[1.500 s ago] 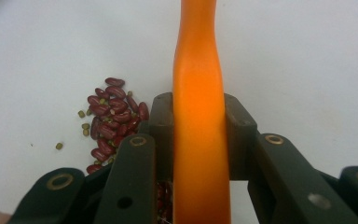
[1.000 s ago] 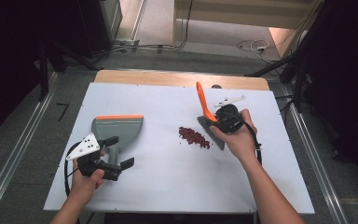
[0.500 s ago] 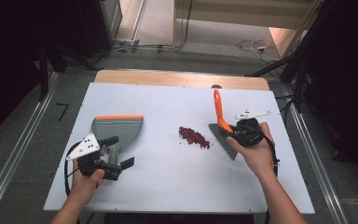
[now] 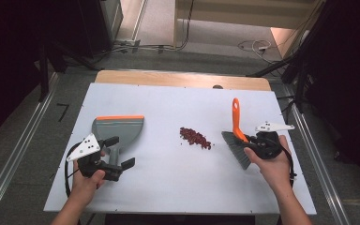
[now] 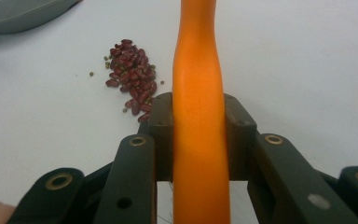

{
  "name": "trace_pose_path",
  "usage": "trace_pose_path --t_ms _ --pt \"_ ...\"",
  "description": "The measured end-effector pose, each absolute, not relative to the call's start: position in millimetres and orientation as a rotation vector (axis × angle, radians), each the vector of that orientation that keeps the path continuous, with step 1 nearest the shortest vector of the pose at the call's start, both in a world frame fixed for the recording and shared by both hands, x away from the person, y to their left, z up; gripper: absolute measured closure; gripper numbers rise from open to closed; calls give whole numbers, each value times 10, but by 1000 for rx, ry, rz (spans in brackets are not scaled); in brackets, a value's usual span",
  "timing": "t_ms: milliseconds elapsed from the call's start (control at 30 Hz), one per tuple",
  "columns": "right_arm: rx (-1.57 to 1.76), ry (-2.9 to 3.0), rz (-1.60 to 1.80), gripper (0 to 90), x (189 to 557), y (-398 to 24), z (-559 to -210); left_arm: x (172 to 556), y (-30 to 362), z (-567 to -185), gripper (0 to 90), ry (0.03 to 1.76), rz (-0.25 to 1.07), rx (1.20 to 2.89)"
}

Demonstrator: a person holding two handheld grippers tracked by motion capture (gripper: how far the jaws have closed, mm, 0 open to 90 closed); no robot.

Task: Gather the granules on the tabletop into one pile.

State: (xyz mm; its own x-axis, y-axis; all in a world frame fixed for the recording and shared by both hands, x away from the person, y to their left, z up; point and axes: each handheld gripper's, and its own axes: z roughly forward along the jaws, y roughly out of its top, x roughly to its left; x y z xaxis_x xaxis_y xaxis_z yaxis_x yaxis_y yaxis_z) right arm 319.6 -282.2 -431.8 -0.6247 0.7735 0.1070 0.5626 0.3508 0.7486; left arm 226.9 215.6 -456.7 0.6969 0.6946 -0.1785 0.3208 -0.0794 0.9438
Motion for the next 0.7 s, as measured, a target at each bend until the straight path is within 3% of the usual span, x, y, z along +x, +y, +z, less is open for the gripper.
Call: trace_pose_path --t_ms 700 --pt "1251 2307 1202 687 3005 -3268 -4375 2273 2201 -4568 0 834 385 1668"
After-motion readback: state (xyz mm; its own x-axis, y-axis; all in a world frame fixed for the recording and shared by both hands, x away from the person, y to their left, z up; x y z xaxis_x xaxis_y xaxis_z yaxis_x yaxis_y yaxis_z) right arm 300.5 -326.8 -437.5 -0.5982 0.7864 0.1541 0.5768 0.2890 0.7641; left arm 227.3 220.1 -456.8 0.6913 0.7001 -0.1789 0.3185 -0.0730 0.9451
